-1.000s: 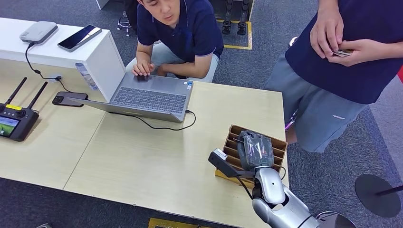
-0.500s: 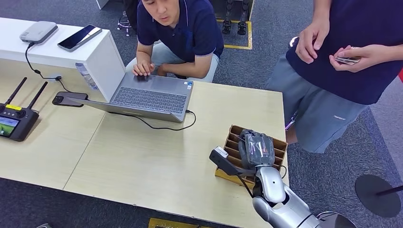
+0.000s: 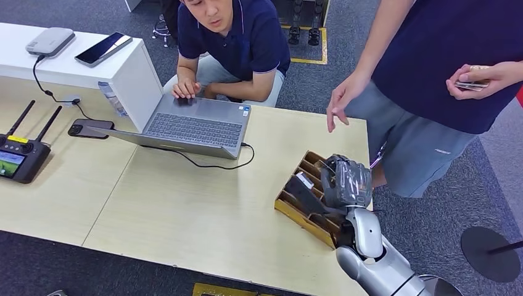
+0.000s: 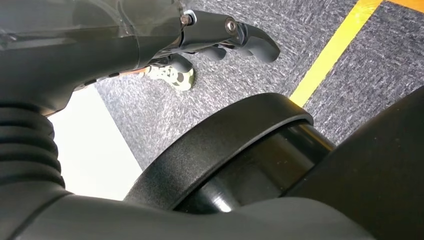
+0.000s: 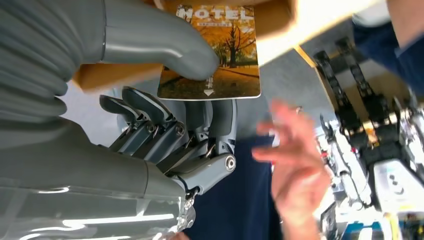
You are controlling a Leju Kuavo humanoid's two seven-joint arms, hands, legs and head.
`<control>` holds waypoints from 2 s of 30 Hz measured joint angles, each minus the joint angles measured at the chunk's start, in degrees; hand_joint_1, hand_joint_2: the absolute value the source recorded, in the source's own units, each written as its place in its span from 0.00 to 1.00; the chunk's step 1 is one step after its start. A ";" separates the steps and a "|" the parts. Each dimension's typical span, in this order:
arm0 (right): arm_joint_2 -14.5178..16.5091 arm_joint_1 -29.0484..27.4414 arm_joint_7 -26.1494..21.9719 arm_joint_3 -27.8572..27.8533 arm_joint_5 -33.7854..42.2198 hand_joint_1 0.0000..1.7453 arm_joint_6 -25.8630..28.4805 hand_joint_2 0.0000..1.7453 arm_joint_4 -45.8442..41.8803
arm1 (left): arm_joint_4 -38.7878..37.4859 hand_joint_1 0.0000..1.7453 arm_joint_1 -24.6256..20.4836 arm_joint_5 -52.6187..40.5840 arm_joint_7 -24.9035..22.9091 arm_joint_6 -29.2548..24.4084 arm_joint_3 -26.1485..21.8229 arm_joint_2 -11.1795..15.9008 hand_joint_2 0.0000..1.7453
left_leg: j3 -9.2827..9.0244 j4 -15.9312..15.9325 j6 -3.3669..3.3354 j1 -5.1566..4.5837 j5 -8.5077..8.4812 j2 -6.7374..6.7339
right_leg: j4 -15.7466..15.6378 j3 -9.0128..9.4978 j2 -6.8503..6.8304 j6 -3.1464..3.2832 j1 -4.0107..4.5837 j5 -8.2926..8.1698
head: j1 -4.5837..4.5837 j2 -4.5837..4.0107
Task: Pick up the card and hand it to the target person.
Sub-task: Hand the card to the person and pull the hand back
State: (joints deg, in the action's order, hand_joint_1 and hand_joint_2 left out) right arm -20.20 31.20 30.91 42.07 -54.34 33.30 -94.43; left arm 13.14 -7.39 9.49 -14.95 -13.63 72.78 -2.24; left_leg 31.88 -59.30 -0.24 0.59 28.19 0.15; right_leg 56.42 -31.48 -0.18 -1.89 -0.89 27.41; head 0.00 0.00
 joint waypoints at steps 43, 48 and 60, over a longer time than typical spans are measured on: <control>-10.29 -19.20 -29.94 -8.14 79.44 0.00 -19.39 1.00 -2.18 | -0.14 0.00 0.51 3.01 0.80 0.41 -3.22 0.77 0.00 | -0.01 0.01 0.00 -0.01 0.00 -0.01 | 0.00 0.00 0.01 0.00 -0.01 0.00 | 0.00 0.00; -12.67 -24.12 -32.46 -12.64 84.83 0.00 -20.01 1.00 -4.91 | -0.12 0.00 0.60 3.73 1.02 0.26 -4.03 0.99 0.00 | -0.03 0.04 0.00 0.00 -0.01 -0.02 | -0.04 0.02 0.02 0.02 0.00 -0.02 | 0.00 0.00; -17.79 -30.36 -31.37 -19.07 83.82 0.50 -19.06 1.00 -13.12 | -0.13 0.00 0.69 4.87 1.00 0.00 -5.19 1.60 0.00 | 0.04 -0.04 0.00 -0.01 0.02 0.03 | 0.05 -0.03 -0.03 -0.03 -0.02 0.04 | 0.00 0.00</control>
State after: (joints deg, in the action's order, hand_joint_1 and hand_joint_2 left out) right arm -38.00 0.84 -0.46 22.99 29.49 14.25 -107.56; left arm 13.01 -6.70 14.36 -13.95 -13.64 67.59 -0.63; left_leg 31.91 -59.34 -0.25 0.58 28.21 0.18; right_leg 56.47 -31.51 -0.21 -1.93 -0.91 27.45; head 0.00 0.00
